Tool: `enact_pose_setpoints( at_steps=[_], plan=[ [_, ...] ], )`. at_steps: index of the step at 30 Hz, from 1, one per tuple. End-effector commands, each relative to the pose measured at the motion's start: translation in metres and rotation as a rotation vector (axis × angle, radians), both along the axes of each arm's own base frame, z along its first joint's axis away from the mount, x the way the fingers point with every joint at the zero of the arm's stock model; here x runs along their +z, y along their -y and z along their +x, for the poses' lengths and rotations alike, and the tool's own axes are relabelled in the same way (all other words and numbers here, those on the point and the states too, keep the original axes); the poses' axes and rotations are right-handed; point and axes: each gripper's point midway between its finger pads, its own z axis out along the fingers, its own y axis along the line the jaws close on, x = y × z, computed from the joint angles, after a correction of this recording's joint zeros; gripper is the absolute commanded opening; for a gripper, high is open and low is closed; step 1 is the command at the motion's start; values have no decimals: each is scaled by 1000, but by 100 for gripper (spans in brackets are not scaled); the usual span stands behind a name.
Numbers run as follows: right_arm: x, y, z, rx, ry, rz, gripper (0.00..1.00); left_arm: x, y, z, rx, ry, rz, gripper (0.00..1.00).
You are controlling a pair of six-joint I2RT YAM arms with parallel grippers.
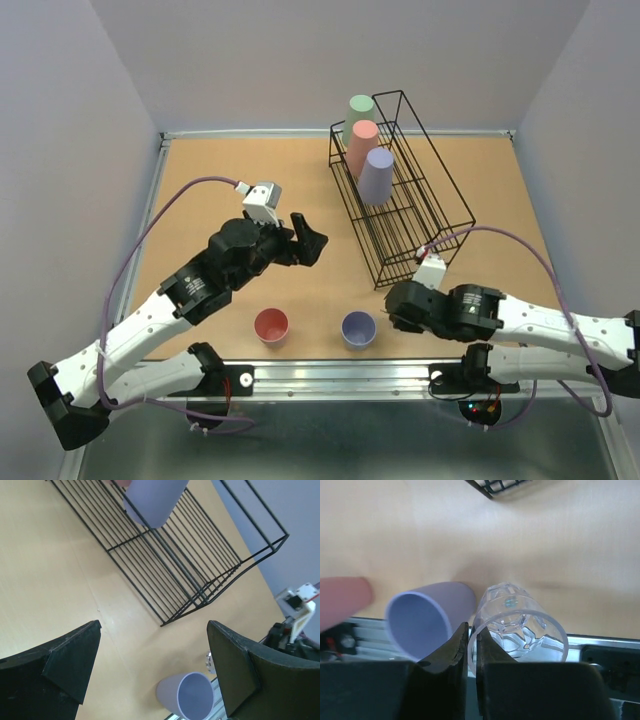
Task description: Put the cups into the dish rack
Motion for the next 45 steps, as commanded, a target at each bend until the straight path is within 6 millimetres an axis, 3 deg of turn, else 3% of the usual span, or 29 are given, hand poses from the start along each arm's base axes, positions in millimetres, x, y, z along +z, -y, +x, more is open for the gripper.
enact_pose_setpoints(
  at_steps=[1, 3, 4, 5, 7, 8, 10, 11, 13, 16, 18, 20, 21, 22, 25, 33, 45],
  plan=[
    [74, 20, 17, -104, 134, 83, 0, 70, 7, 3, -13, 122, -107, 99],
    [109, 25, 22, -132, 182, 140, 0, 82, 14, 6, -35, 142, -101, 99],
    [120, 27, 23, -138, 197, 165, 1, 103, 18, 4, -60, 169, -129, 99],
    [142, 27, 25, -141, 223, 221, 0, 111, 22, 4, -77, 182, -138, 99],
    [167, 25, 29, -127, 280, 296, 0, 133, 36, -1, -147, 209, -181, 99],
    [191, 25, 30, -130, 324, 416, 1, 144, 42, 1, -150, 217, -229, 99],
    [215, 28, 30, -103, 390, 518, 0, 157, 57, -13, -253, 211, -300, 99],
    [242, 31, 29, -108, 436, 642, 1, 172, 66, -14, -281, 217, -374, 99],
    [259, 37, 28, -97, 484, 708, 0, 185, 79, -24, -368, 221, -455, 99],
    [297, 38, 24, -57, 558, 830, 0, 190, 97, -32, -456, 169, -569, 99],
    [310, 37, 21, -21, 586, 858, 0, 179, 107, -37, -507, 102, -623, 99],
    [328, 36, 19, -8, 616, 919, 0, 190, 108, -42, -542, 123, -699, 99],
    [334, 36, 17, 6, 630, 938, 0, 182, 110, -42, -550, 103, -717, 99],
    [337, 35, 17, 10, 639, 953, 0, 195, 106, -48, -575, 123, -783, 99],
    [351, 35, 15, 16, 668, 1014, 0, 196, 104, -50, -587, 125, -847, 99],
    [352, 18, 18, 33, 671, 1034, 0, 209, 117, -55, -649, 115, -927, 99],
    [361, 20, 28, -20, 728, 1035, 0, 200, 138, -63, -710, 63, -934, 99]
  ],
)
